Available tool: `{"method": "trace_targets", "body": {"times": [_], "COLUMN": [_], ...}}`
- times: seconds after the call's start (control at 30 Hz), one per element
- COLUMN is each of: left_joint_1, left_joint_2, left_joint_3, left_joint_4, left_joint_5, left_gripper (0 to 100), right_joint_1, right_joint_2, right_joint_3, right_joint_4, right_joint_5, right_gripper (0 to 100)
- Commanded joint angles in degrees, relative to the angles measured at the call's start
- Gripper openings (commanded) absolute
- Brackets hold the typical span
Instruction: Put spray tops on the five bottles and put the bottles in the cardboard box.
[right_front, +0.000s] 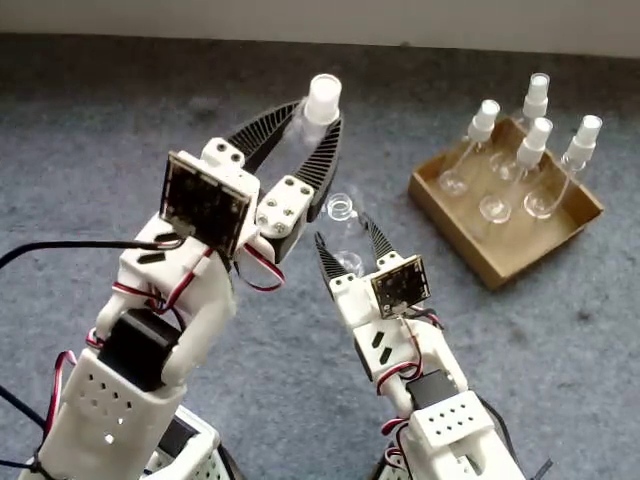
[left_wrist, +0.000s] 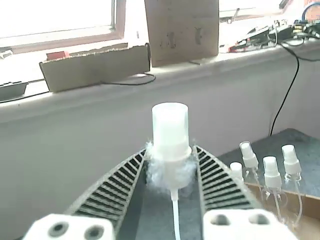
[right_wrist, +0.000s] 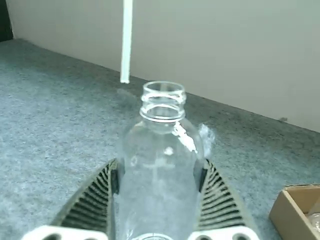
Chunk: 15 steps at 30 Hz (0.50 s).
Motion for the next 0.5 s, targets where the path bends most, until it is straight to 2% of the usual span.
{"method": "trace_targets", "body": {"times": [0.0, 0.1, 0.33, 0.47], "left_joint_1": [0.8, 1.1, 0.9, 0.9], "left_joint_2": [-2.4, -2.4, -2.4, -2.9], "left_joint_3": [3.6, 5.8, 6.8, 13.1], "left_joint_4": [-8.2, -11.0, -10.7, -11.0], "left_joint_5": [4.0, 5.5, 5.5, 5.5], "left_gripper": [3, 3, 3, 3], "right_joint_1": [-0.6, -0.6, -0.6, -0.6], "right_joint_2": [-1.2, -1.1, -1.1, -1.1], "right_joint_3": [10.2, 10.2, 10.2, 10.2], "right_joint_4": [-1.5, -1.5, -1.5, -1.5], "right_joint_5": [0.5, 0.5, 0.5, 0.5], "right_gripper": [0.9, 0.9, 0.9, 0.9]}}
